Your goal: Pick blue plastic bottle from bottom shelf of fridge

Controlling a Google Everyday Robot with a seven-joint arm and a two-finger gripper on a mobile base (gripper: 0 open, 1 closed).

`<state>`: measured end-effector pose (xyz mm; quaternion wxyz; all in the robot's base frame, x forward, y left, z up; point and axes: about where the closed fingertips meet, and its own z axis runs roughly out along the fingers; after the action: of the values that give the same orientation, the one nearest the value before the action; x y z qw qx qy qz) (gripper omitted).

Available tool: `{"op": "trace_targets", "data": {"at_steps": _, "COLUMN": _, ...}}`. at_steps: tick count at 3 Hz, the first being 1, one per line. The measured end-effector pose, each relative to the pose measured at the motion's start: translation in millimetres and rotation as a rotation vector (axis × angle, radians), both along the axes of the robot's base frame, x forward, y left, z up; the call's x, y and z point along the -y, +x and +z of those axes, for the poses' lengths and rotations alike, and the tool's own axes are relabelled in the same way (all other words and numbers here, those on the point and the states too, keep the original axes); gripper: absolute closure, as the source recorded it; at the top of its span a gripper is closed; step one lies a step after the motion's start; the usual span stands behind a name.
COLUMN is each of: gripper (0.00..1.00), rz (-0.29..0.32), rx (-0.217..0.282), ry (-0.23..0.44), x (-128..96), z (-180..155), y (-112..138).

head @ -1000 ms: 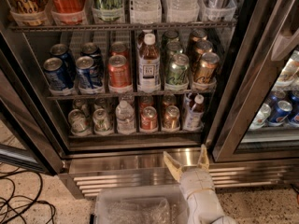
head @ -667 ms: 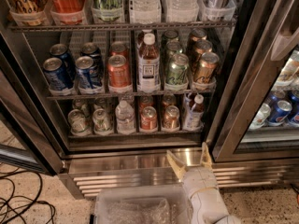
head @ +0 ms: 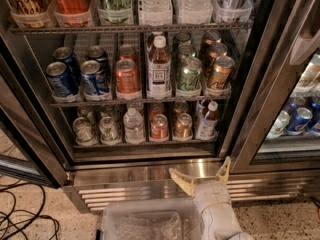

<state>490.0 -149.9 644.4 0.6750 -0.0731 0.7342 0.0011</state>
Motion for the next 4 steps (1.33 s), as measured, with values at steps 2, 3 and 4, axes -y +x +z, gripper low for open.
{"op": "trace_targets", "data": {"at_steps": 2, "gripper": 0.18, "rz": 0.000, "rx": 0.085, "ry": -0.002, "x": -9.6, "z": -22.2, "y": 24.2}}
{"op": "trace_targets", "data": {"at_steps": 3, "gripper": 0.22, "rz": -0.022, "rx": 0.134, "ry": -0.043, "x": -5.8, "z": -22.8, "y": 32.6}}
{"op": "trace_targets", "data": {"at_steps": 4, "gripper": 0.28, "rz": -0.049, "rx": 0.162, "ry": -0.074, "x": 4.6, "z": -22.6, "y": 45.3}}
